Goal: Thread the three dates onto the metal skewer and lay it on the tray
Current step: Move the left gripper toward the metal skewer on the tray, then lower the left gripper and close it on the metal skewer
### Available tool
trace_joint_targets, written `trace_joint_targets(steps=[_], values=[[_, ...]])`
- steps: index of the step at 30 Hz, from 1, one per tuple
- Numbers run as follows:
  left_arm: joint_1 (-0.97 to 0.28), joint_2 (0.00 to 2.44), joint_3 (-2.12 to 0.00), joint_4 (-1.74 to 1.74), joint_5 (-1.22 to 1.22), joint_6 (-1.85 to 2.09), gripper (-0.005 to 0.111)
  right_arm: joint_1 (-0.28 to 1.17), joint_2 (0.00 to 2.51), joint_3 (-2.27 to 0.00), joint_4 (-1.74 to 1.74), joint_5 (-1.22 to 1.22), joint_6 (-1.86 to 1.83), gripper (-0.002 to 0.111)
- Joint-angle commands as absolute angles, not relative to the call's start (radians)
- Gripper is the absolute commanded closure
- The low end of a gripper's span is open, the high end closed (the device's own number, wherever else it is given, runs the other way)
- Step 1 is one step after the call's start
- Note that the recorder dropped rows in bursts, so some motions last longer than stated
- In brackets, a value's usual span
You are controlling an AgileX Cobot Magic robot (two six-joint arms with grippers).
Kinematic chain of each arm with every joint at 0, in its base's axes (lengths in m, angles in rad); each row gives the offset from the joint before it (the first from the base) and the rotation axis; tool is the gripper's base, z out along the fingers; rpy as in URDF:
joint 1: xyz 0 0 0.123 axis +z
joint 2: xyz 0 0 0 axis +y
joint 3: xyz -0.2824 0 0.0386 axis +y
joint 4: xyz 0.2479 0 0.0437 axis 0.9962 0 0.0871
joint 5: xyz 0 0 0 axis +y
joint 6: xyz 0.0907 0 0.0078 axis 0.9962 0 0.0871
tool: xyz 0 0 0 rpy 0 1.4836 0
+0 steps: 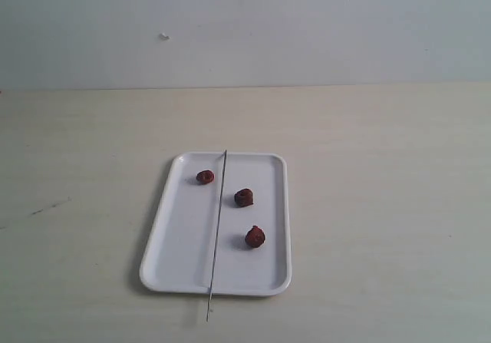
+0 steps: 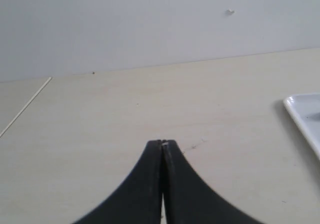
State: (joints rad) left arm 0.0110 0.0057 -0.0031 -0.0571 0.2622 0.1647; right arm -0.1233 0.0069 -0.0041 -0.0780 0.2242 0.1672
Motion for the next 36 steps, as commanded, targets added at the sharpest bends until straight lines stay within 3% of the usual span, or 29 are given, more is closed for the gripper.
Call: trace_joint_targets(steps=[1, 5, 9, 12, 14, 19, 26, 30, 36], values=[[0.011, 0.0, 0.0, -0.19, 0.16, 0.153, 0.107, -0.13, 0.0, 0.0, -0.079, 0.223, 0.166, 0.108], [0.011, 0.0, 0.0, -0.606, -0.064, 0.007, 0.107, -0.13, 0.0, 0.0, -0.079, 0.223, 0.166, 0.108], [0.011, 0.0, 0.0, -0.62, -0.345, -0.183, 0.107, -0.13, 0.0, 0.0, -0.079, 0.223, 0.166, 0.108], [0.011, 0.017, -0.085, -0.218, -0.533, -0.387, 0.107, -0.13, 0.0, 0.0, -0.079, 0.223, 0.166, 0.108], [0.011, 0.139, -0.229, 0.008, -0.535, -0.483, 0.107, -0.13, 0.0, 0.0, -0.079, 0.223, 0.166, 0.108], [0.011, 0.592, -0.539, 0.103, -0.312, -0.402, 0.107, -0.127, 0.0, 0.0, -0.079, 0.223, 0.166, 0.108], [-0.038, 1.258, -0.943, 0.104, 0.379, -0.299, 0.107, -0.127, 0.0, 0.0, -0.079, 0.223, 0.166, 0.108], [-0.19, 1.483, -1.099, 0.104, 0.622, -0.261, 0.107, -0.127, 0.0, 0.0, -0.079, 0.223, 0.167, 0.108], [-0.496, 1.672, -1.211, 0.152, 0.722, -0.243, 0.107, -0.127, 0.0, 0.0, -0.079, 0.223, 0.167, 0.108]])
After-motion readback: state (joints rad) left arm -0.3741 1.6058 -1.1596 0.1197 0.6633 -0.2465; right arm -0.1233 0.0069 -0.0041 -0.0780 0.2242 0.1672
